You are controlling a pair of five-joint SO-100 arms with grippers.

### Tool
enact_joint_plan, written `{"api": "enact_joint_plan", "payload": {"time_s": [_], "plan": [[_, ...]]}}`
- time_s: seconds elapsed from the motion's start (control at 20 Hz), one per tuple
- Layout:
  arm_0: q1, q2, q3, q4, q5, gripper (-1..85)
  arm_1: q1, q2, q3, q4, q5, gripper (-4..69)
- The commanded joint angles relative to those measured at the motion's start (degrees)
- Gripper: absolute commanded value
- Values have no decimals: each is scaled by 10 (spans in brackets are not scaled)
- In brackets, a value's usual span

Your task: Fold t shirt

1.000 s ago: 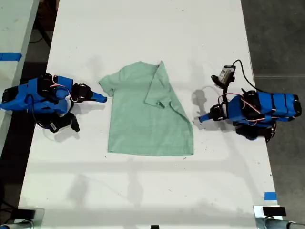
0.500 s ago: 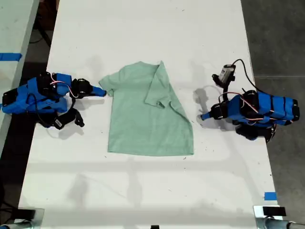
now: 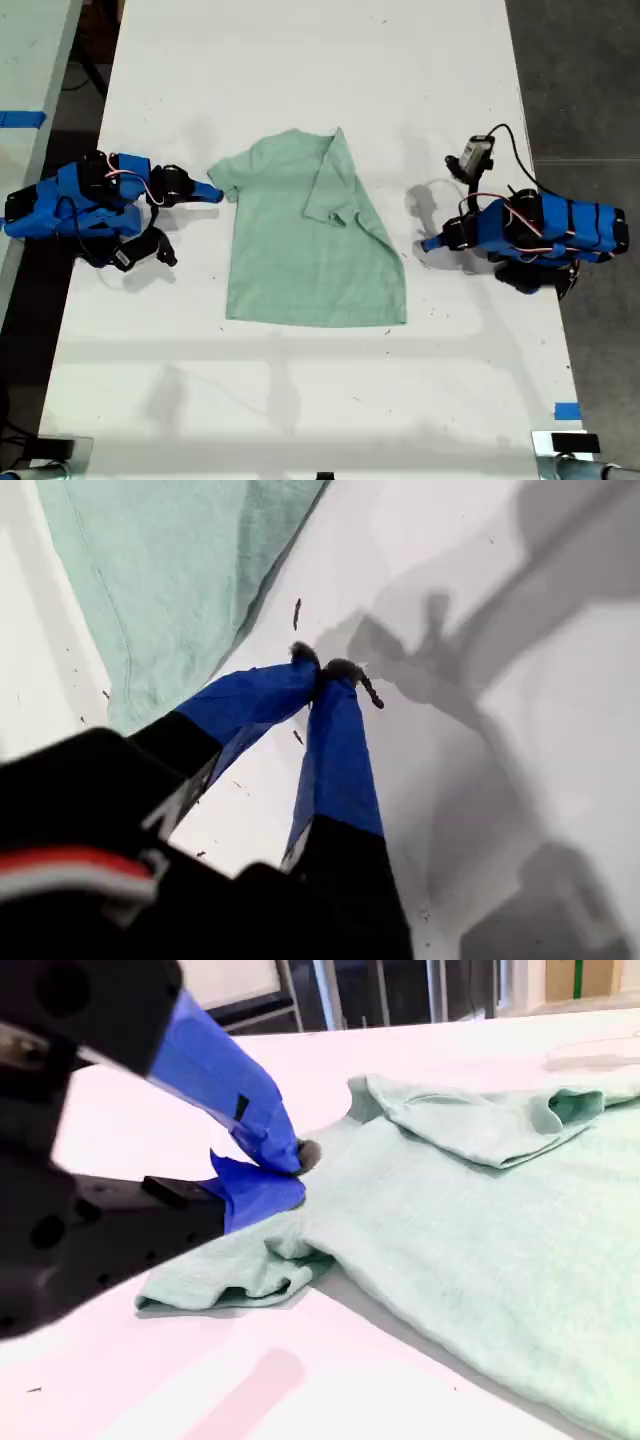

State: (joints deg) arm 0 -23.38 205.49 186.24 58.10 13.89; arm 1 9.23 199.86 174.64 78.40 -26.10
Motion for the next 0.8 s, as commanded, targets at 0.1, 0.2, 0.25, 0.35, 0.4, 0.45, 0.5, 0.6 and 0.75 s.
{"api": "enact_joint_plan", "payload": {"time_s": [0.1,0.2,0.25,0.35,0.4,0.45,0.5,0.6,0.75], "plan": [[5,4,23,-2,-9,-3,-2,7,25,0,8,19],[5,4,23,-2,-9,-3,-2,7,25,0,9,19],[5,4,23,-2,-8,-3,-2,7,25,0,9,19],[5,4,23,-2,-8,-3,-3,7,25,-1,10,19],[5,4,23,-2,-7,-3,-3,7,25,-1,10,19],[5,4,23,-2,-7,-3,-3,7,25,-1,11,19],[5,4,23,-2,-7,-3,-3,7,25,-1,11,19],[7,4,23,-2,-8,-3,-3,7,25,-1,11,19],[1,4,23,-2,-5,-3,-3,6,25,-1,14,19]]}}
